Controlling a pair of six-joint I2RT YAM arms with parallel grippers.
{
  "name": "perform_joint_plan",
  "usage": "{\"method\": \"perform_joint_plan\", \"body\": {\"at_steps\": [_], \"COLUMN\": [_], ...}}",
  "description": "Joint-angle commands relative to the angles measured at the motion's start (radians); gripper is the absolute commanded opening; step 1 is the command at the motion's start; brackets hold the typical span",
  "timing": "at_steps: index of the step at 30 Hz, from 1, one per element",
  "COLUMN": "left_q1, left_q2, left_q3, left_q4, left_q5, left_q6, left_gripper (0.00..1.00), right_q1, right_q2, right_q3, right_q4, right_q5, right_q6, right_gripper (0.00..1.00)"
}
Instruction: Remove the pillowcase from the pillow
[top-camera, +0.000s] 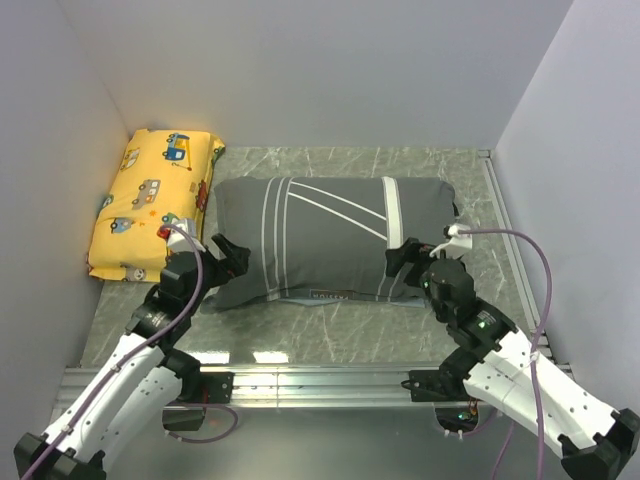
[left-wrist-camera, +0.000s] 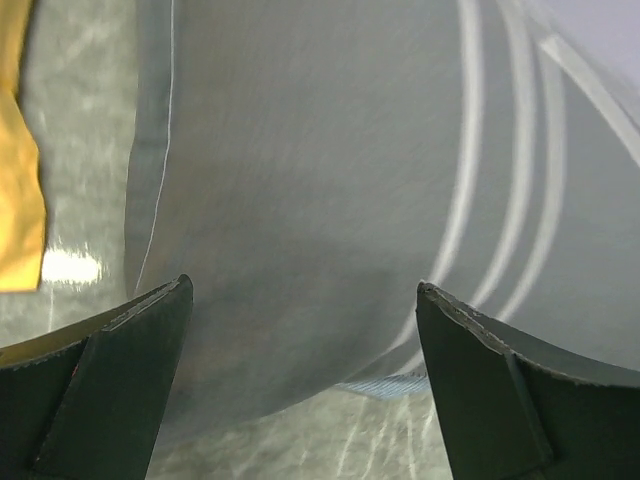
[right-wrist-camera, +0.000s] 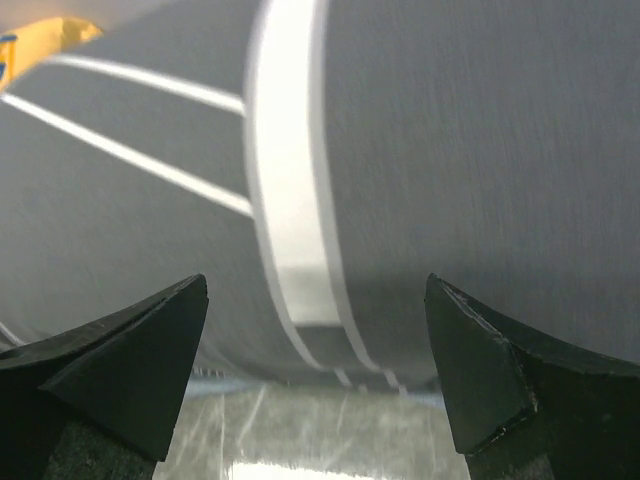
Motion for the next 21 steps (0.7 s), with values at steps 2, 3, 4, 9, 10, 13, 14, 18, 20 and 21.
{"method": "perform_joint_plan", "body": {"at_steps": [2, 3, 4, 9, 10, 13, 14, 18, 20, 21], "left_q1": [-0.007, -0.009, -0.009, -0.012, -0.012, -0.012, -0.012, -0.012, -0.01, -0.012], "left_q2": [-0.013, -0.019, -0.024, -0.03, -0.024, -0.007, -0.004, 0.019, 0.016, 0.013], "left_q3": [-0.084, -0.114, -0.13, -0.215, -0.225, -0.254, -0.259, -0.26, -0.26, -0.256], "left_q4": [0.11, 0.131, 0.139, 0.191, 0.211, 0.242, 0.254, 0.254, 0.254, 0.245], "left_q5": [0.04, 0.041, 0.043, 0.041, 0.044, 0.034, 0.029, 0.009, 0.006, 0.006], "left_q6": [-0.08, -0.086, -0.098, -0.123, -0.127, -0.137, -0.135, -0.134, -0.134, -0.134], "left_gripper": [0.99, 0.99, 0.99, 0.99, 0.99, 0.94, 0.9, 0.61, 0.43, 0.39], "right_q1": [0.005, 0.006, 0.006, 0.006, 0.006, 0.006, 0.006, 0.006, 0.006, 0.006], "right_q2": [-0.039, -0.044, -0.047, 0.005, 0.022, 0.092, 0.114, 0.128, 0.113, 0.105], "right_q3": [-0.074, -0.098, -0.112, -0.183, -0.189, -0.212, -0.22, -0.261, -0.269, -0.269], "right_q4": [-0.077, -0.071, -0.061, 0.051, 0.068, 0.151, 0.198, 0.288, 0.311, 0.311], "right_q5": [-0.056, -0.068, -0.091, -0.109, -0.102, -0.061, -0.047, 0.011, 0.034, 0.045], "right_q6": [0.13, 0.144, 0.167, 0.224, 0.239, 0.26, 0.27, 0.283, 0.273, 0.27], "right_gripper": [0.95, 0.94, 0.94, 0.94, 0.94, 0.93, 0.91, 0.85, 0.72, 0.67]}}
